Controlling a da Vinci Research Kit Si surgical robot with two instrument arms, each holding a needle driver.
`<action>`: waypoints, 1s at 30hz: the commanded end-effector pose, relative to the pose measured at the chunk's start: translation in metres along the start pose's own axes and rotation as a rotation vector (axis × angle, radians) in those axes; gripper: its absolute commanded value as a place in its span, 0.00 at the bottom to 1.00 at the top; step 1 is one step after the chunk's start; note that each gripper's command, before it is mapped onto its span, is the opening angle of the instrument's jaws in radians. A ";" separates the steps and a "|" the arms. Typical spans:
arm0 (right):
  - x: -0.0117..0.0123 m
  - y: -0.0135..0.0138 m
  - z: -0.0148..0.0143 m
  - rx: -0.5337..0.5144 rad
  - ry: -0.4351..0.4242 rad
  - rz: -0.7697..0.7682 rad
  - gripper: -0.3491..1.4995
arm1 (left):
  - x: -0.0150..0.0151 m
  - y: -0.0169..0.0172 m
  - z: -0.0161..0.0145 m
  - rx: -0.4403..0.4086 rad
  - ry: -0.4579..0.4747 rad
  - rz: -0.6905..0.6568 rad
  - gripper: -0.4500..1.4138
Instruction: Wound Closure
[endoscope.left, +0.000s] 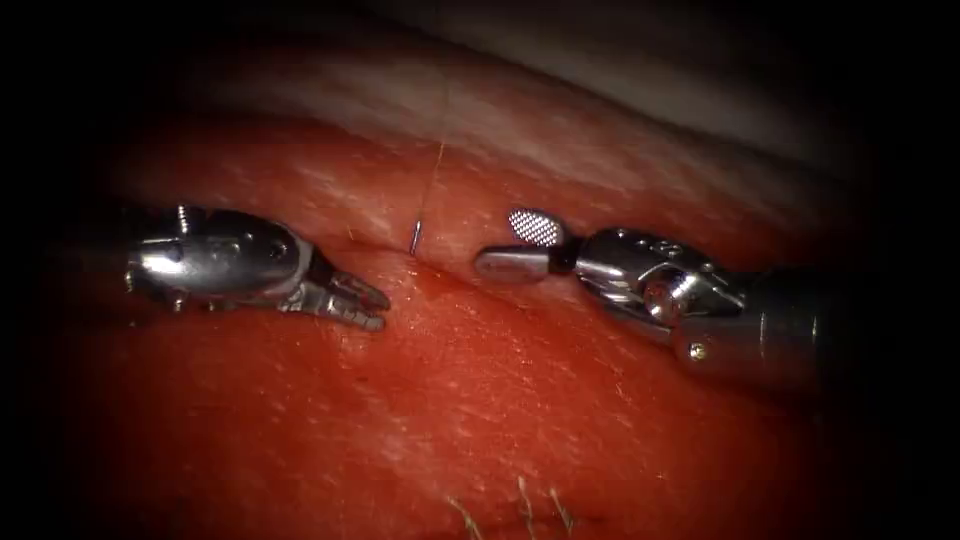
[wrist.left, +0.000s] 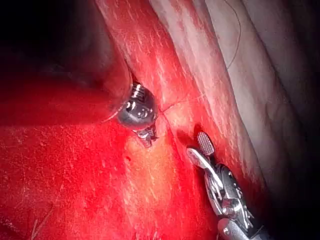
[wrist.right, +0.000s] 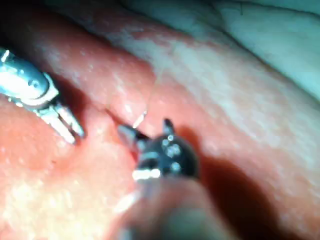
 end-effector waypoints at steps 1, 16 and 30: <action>0.0002 -0.0003 0.0009 0.003 0.003 0.000 0.85 | -0.0003 0.0000 0.0007 -0.015 0.011 -0.045 0.05; -0.0001 -0.0005 0.0007 0.008 0.000 -0.001 0.85 | 0.0017 0.0052 -0.0023 -0.412 0.049 -0.463 0.05; -0.0002 -0.0010 0.0003 0.027 -0.010 0.001 0.85 | 0.0065 0.0086 -0.0080 -0.425 0.193 -0.204 0.05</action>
